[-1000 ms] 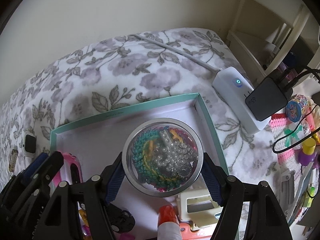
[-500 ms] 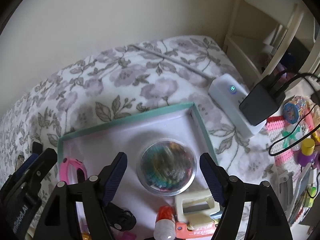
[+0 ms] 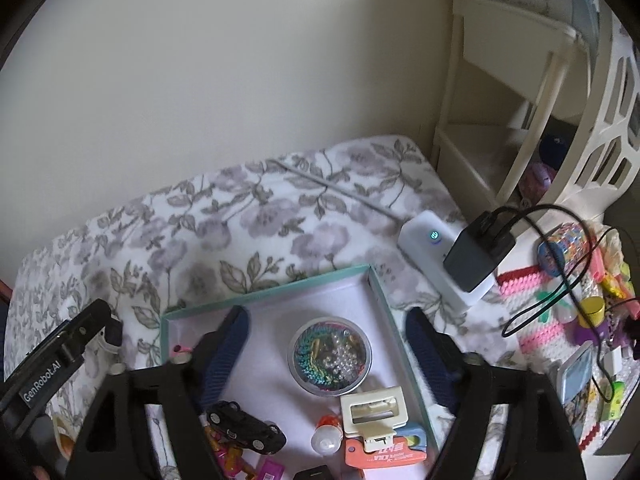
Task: Organize rigid objects
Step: 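Move both tools back toward the gold clip and white watch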
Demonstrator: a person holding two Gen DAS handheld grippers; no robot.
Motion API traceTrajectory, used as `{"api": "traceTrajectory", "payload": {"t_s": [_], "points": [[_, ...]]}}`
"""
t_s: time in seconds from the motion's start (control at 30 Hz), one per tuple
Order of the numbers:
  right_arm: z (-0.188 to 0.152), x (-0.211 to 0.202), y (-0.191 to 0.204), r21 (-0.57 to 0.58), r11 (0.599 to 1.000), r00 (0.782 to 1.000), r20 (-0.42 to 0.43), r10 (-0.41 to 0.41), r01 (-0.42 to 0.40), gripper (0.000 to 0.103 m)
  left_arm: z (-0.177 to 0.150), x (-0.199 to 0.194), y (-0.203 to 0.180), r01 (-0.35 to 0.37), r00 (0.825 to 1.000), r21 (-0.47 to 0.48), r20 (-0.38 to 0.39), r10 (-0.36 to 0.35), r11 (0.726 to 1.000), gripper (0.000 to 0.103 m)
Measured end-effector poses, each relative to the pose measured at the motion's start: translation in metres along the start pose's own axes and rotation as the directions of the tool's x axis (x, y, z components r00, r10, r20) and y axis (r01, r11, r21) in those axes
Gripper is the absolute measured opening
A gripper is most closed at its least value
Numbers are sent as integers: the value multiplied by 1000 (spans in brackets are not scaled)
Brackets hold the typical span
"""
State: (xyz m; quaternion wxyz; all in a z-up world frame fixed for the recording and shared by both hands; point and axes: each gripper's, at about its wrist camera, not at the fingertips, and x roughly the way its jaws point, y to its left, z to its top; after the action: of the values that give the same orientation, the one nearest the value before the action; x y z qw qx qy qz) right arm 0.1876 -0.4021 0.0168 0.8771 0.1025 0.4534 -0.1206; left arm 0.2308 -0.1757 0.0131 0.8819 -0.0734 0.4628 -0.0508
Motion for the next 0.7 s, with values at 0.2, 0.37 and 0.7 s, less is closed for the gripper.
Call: {"api": "traceTrajectory", "payload": {"t_s": [0.2, 0.37, 0.7], "points": [[1, -4, 3, -14, 1000, 1000, 21, -3, 4, 99, 2, 2, 9, -27, 1000, -18, 4, 27, 999, 87], [-1, -1, 9, -37, 999, 1000, 19, -11, 12, 103, 2, 5, 17, -61, 998, -34, -3, 61, 998, 94], [-7, 3, 51, -106, 992, 998, 7, 62, -61, 103, 12, 3, 64, -126, 992, -127, -19, 125, 984, 94]]}}
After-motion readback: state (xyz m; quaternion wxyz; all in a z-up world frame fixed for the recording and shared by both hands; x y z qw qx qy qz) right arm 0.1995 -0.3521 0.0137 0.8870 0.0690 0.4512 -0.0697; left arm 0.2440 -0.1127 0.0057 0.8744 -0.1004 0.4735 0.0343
